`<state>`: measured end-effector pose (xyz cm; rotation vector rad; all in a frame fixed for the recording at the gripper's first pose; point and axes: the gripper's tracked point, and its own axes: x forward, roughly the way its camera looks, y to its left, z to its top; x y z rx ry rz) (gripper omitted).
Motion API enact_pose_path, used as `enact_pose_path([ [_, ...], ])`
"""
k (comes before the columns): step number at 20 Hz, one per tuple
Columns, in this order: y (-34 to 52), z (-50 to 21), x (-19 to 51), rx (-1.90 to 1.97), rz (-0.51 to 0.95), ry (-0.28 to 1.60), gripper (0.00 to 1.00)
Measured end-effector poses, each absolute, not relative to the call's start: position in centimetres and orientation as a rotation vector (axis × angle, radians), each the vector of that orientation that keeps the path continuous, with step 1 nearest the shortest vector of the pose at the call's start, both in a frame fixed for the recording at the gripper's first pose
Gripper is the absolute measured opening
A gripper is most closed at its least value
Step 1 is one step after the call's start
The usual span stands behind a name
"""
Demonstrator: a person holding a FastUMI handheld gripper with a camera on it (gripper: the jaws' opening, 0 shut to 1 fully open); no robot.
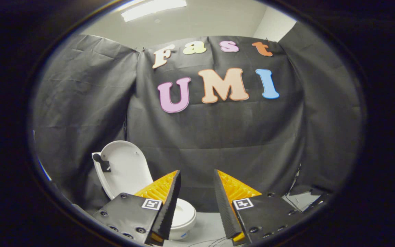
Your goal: Open the toilet lid.
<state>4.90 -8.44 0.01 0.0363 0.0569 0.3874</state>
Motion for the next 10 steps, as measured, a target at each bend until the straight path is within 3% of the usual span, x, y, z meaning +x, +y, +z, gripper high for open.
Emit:
enact_pose_path([
  [3,-10.5,-2.7,4.0,0.027,0.378,0.153,0.61],
  [10,-11.4,-3.5,3.3,0.063,0.386,0.152,0.61],
])
